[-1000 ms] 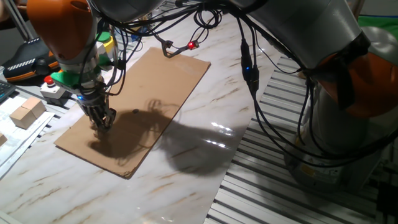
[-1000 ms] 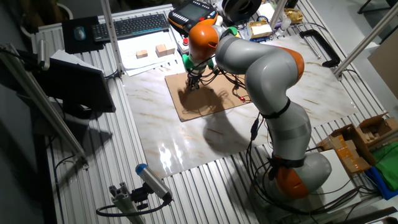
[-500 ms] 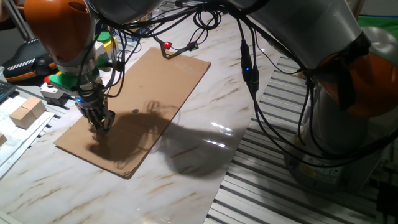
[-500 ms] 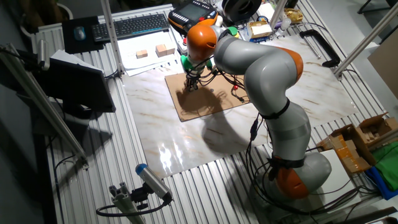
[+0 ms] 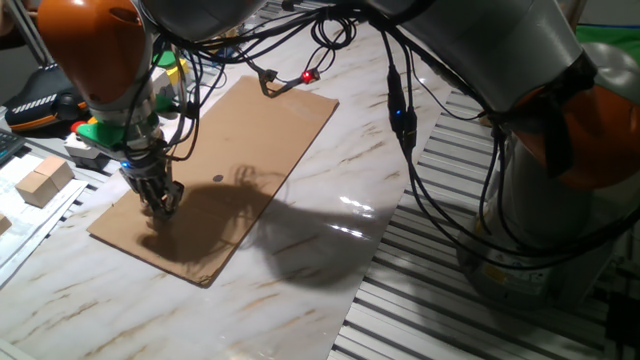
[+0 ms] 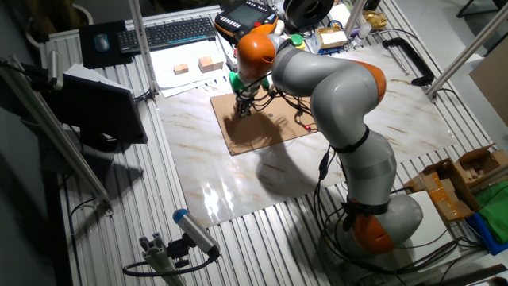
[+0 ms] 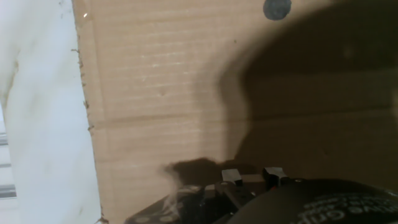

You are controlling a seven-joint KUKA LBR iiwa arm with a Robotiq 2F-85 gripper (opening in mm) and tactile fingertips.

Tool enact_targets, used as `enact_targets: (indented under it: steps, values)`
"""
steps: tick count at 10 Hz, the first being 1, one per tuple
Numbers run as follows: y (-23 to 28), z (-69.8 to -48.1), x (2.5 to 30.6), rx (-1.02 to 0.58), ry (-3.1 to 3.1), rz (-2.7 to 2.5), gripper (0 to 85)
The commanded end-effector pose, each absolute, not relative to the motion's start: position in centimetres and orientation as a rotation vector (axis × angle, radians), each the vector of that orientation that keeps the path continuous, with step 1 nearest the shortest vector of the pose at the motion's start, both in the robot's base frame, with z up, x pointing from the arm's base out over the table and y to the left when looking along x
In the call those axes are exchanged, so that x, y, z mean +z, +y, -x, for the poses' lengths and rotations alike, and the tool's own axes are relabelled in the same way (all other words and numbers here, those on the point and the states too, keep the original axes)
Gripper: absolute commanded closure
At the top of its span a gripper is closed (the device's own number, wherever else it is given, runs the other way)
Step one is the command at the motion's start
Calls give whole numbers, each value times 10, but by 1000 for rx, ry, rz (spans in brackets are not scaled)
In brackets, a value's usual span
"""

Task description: Use the gripper to push the small block from left to right

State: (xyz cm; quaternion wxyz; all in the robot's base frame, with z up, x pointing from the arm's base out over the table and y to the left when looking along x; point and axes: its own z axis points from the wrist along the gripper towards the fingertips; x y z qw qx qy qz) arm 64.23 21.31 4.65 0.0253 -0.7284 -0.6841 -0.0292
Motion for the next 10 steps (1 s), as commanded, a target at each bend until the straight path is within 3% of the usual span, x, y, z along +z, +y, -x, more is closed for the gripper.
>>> enact_targets:
  steps: [1, 10]
  values:
    - [214, -642, 47, -90, -2114, 2254, 840]
    - [201, -649, 44, -92, -2137, 2230, 840]
